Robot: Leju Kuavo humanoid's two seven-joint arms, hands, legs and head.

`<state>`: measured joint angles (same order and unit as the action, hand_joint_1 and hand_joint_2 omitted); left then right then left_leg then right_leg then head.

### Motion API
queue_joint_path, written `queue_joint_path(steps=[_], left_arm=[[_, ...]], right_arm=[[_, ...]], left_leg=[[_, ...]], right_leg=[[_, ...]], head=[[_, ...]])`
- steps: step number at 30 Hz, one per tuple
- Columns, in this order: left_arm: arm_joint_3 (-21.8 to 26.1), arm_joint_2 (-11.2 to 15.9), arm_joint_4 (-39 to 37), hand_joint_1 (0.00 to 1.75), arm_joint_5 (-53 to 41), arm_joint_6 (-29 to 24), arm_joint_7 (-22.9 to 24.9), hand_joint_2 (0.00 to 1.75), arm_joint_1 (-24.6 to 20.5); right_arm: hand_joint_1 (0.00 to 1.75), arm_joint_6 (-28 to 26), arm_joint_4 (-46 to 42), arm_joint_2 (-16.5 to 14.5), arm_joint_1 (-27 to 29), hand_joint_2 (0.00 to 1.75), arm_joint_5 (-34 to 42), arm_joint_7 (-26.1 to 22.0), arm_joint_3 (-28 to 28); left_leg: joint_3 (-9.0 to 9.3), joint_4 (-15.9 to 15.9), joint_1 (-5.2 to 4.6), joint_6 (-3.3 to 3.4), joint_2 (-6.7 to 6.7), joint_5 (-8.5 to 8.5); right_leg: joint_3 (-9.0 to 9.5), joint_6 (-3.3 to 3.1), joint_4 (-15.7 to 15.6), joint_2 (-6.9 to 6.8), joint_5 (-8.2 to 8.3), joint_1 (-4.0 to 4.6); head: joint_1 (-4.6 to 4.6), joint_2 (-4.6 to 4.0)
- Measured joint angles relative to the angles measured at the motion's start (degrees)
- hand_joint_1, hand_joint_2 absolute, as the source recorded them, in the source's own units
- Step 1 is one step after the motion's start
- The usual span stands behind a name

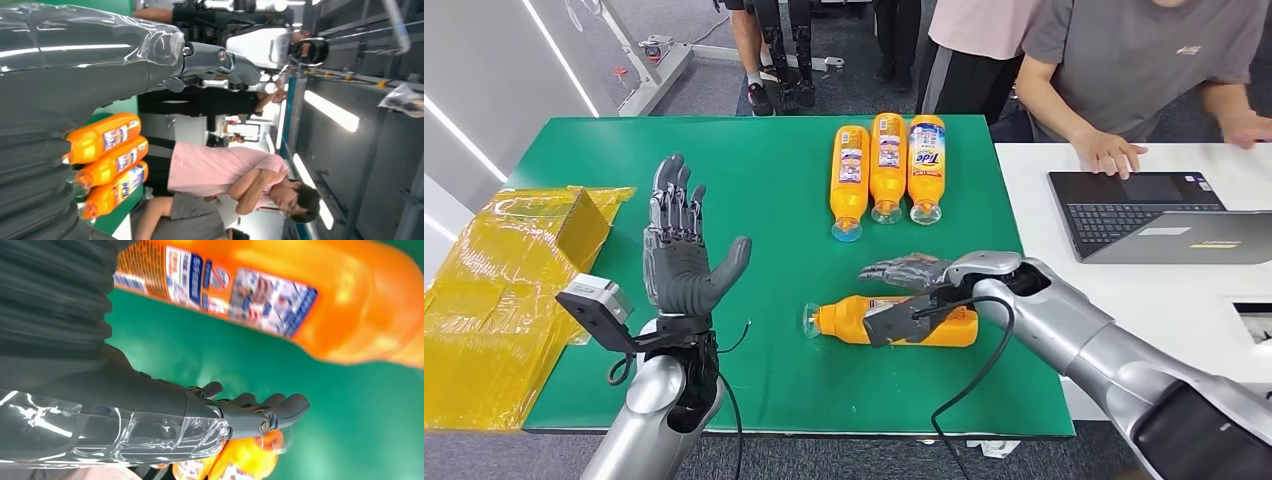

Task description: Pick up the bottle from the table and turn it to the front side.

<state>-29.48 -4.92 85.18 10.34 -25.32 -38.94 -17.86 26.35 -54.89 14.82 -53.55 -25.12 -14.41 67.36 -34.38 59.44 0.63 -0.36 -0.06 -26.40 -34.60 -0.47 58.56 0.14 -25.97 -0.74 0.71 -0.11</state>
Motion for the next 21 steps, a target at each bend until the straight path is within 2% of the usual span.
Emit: queue_joint_path(steps=[12, 21], left_arm=[[0.0, 0.0, -1.0, 0.00, 1.0, 1.3, 0.7, 1.75, -1.4], [0.0, -0.1, -2.0, 0.00, 1.6, 1.4, 0.7, 1.75, -1.5]], right_arm=[[0.00, 1.4, 1.7, 1.8, -1.0, 1.75, -2.0, 2.0, 6.4], [0.00, 1.3, 3.0, 2.0, -2.7, 1.75, -4.2, 2.6, 10.7]], left_leg=[[0.00, 0.0, -0.01, 0.00, 0.01, 0.00], [0.00, 0.0, 0.00, 0.00, 0.01, 0.00]], right_leg=[[0.00, 0.00, 0.0, 0.01, 0.00, -0.01], [0.00, 0.00, 0.0, 0.01, 0.00, 0.00]], head=[[0.01, 0.00], [0.01, 0.00]])
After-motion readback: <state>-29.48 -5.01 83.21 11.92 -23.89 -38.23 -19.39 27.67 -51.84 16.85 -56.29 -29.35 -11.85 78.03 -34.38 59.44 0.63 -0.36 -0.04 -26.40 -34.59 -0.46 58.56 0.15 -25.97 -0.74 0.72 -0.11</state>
